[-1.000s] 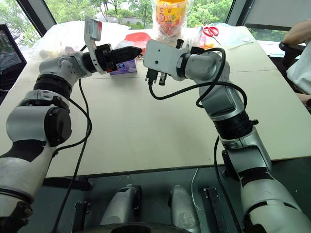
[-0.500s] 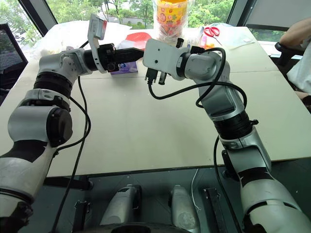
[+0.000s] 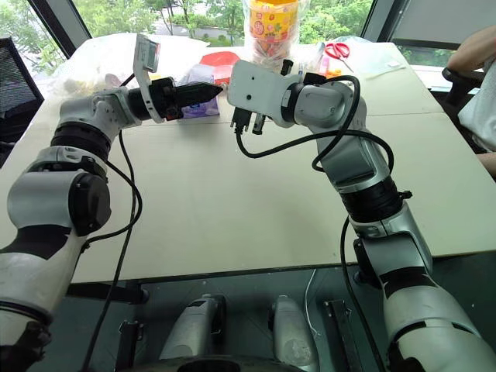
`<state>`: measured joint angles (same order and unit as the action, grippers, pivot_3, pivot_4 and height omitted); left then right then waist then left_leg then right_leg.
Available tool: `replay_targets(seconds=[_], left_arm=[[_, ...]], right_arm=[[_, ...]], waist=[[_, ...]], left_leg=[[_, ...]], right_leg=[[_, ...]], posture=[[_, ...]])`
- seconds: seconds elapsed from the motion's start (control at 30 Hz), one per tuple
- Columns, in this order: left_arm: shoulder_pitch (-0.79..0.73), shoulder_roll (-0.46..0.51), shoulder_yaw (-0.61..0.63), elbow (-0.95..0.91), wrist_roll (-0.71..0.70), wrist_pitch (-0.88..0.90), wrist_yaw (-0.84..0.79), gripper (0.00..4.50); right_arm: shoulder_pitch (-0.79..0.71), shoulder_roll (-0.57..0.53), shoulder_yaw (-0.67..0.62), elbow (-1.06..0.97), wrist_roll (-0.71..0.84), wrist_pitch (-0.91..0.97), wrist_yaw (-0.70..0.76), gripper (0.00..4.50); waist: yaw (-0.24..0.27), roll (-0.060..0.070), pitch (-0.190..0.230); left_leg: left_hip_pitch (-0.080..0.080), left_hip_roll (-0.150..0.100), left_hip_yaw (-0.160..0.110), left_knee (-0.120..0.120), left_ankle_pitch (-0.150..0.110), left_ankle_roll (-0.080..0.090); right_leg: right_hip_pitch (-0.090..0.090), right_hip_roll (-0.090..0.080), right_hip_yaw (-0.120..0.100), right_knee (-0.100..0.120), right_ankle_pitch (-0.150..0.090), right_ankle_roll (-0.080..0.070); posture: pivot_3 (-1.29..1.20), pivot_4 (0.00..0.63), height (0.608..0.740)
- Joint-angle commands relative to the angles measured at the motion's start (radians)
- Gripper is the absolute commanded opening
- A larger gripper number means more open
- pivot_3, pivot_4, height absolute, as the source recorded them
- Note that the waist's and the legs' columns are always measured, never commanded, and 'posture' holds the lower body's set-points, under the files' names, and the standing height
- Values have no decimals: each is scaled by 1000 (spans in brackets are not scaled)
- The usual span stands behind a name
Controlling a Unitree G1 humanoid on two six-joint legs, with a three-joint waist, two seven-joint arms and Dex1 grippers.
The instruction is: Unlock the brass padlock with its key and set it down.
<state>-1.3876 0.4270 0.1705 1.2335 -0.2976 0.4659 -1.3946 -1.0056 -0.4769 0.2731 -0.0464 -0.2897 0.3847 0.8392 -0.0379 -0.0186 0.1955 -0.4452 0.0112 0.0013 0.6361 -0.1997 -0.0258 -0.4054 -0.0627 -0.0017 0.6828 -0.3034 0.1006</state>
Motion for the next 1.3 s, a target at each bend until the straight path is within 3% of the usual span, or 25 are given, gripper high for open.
replay_targets(seconds=[0.03,0.47,0.63,1.3], left_arm=[[-16,9,19,6,4,-30,-3,1283],[4,31,-16,2,44,-44,-163,1283],[8,33,30,33,38,-70,-84,1283],[-14,20,49,44,36,-76,-114,1283]], right_arm=[[-34,2,-11,-56,8,-11,-12,703],[-22,1,-9,-57,4,-9,-16,703],[-19,2,-5,-57,4,-8,-15,703],[-3,8,9,-64,7,-6,-15,703]], waist=[[2,0,0],[1,0,0],[0,0,0],[1,0,0]], left_leg=[[0,0,0,0,0,0],[0,0,0,0,0,0],[0,0,0,0,0,0],[0,0,0,1,0,0]], right_leg=[[0,0,0,0,0,0],[0,0,0,0,0,0],[0,0,0,0,0,0],[0,0,0,1,0,0]], posture=[[0,150,740],[0,150,740],[0,150,740],[0,150,740]])
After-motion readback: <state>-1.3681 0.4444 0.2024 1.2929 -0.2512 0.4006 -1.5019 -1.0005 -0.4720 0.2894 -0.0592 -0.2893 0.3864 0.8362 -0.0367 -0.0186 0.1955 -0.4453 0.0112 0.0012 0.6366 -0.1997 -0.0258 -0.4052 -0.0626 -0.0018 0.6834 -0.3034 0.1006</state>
